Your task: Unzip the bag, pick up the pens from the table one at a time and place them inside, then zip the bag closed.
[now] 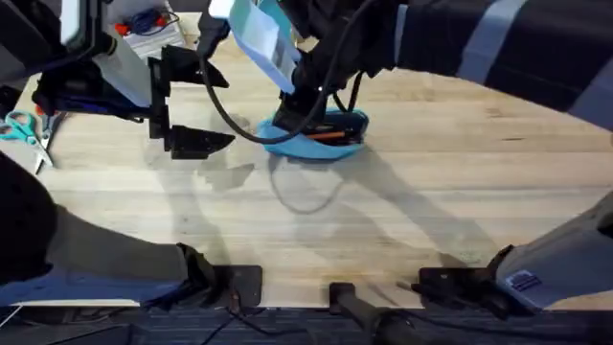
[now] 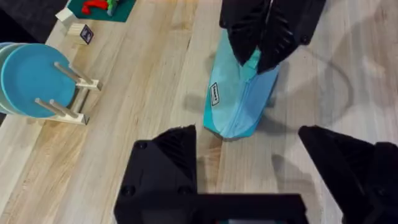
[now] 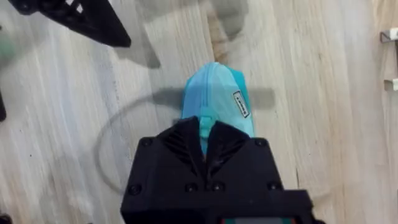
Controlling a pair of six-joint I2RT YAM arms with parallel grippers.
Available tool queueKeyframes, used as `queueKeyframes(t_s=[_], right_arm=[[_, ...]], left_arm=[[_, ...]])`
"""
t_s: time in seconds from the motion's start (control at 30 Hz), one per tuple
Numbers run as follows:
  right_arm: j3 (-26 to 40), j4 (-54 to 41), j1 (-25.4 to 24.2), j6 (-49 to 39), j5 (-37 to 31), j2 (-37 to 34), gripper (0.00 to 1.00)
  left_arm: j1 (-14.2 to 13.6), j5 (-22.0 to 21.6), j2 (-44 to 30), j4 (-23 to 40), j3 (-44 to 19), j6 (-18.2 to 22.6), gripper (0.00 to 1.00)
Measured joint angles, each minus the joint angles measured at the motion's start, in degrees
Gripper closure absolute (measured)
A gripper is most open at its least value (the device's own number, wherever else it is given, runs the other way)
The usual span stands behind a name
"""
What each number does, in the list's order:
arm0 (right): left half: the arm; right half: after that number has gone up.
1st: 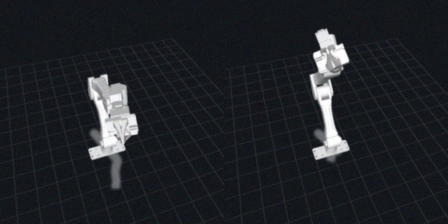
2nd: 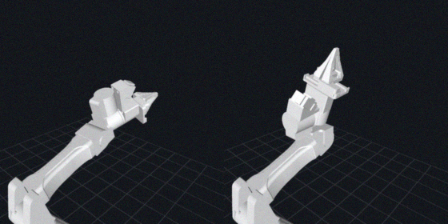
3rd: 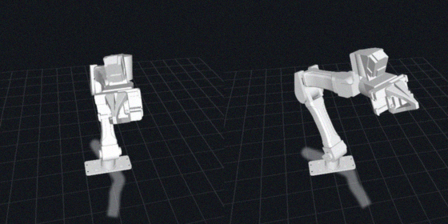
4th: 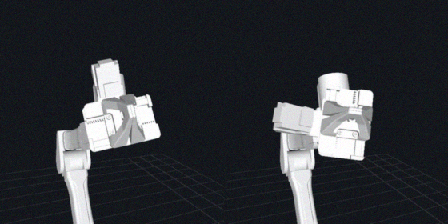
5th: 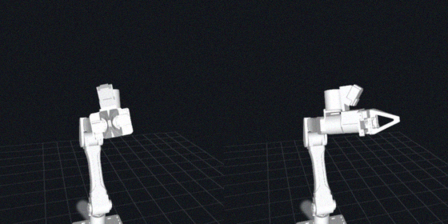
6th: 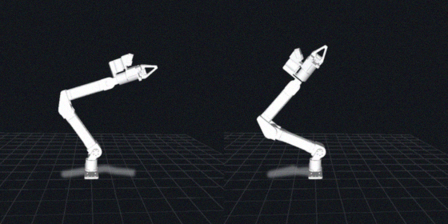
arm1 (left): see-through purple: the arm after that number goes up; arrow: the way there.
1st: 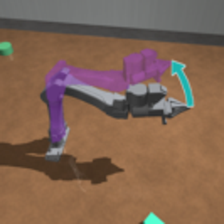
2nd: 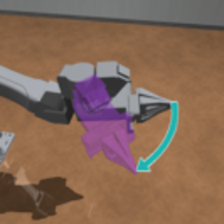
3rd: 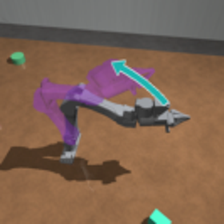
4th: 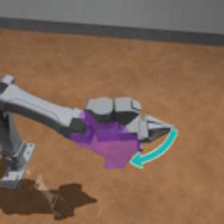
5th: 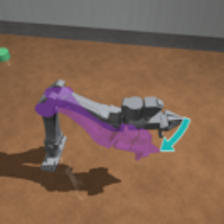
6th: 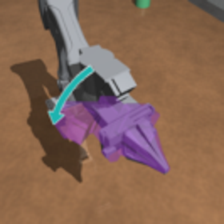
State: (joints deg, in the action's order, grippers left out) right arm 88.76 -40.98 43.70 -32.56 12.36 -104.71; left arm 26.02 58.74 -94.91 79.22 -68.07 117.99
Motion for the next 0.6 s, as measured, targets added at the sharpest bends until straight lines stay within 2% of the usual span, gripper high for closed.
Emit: queueKeyframes(t_s=[0.6], right_arm=[[0.47,-3.75,0.0,0.02,-0.62,-0.02,0.97]], left_arm=[[0.0,0.0,0.0,0.02,0.0,0.0,0.006]])
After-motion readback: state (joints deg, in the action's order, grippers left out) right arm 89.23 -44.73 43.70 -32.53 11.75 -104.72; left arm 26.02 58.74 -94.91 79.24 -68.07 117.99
